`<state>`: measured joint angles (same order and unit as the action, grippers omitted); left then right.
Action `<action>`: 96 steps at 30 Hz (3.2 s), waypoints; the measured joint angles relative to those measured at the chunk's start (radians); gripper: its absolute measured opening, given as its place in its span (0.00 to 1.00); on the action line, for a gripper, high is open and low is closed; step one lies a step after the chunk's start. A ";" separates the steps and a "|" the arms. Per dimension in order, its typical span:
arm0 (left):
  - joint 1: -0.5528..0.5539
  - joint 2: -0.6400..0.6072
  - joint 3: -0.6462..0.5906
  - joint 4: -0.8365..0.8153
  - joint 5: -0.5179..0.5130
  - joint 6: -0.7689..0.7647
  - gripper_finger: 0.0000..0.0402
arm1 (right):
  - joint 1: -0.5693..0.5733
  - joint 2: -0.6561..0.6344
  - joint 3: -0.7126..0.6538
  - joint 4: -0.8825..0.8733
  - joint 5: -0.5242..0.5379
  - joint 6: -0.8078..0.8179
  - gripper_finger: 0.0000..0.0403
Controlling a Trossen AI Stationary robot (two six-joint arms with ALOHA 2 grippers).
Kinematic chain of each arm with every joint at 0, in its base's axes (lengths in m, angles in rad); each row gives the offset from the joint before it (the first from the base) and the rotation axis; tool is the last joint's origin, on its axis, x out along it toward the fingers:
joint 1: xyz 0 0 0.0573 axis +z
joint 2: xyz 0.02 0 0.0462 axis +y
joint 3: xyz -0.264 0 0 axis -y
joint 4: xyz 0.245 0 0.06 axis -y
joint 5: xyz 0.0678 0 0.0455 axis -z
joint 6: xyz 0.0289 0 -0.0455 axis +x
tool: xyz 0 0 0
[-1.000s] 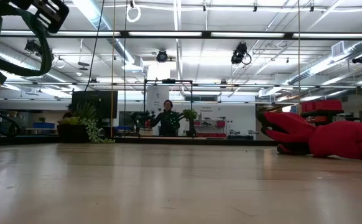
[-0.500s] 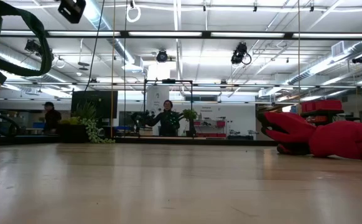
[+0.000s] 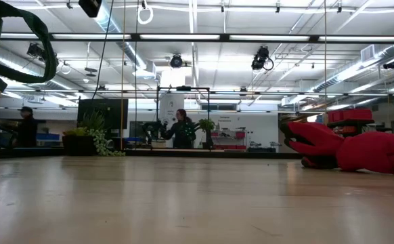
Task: Pick & Place Garden tools in Gardening bag
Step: Put the red gloves into the white gardening bag
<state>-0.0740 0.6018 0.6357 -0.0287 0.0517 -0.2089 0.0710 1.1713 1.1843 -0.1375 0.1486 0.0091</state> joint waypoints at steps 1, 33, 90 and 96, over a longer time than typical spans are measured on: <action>0.013 0.000 0.006 -0.001 0.000 -0.007 0.01 | 0.000 0.000 0.000 0.000 0.000 0.008 0.00; 0.207 0.086 0.157 -0.030 0.094 -0.041 0.01 | -0.001 -0.257 0.000 -0.195 0.117 0.031 0.00; 0.270 0.217 0.216 -0.029 0.080 0.037 0.03 | 0.000 -0.118 0.000 -0.809 0.138 0.415 0.16; 0.270 0.217 0.216 -0.038 0.080 0.037 0.03 | -0.001 -0.085 0.000 -0.922 0.190 0.599 0.22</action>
<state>0.1955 0.8185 0.8516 -0.0666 0.1322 -0.1715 0.0704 1.0860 1.1843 -1.0594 0.3385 0.6082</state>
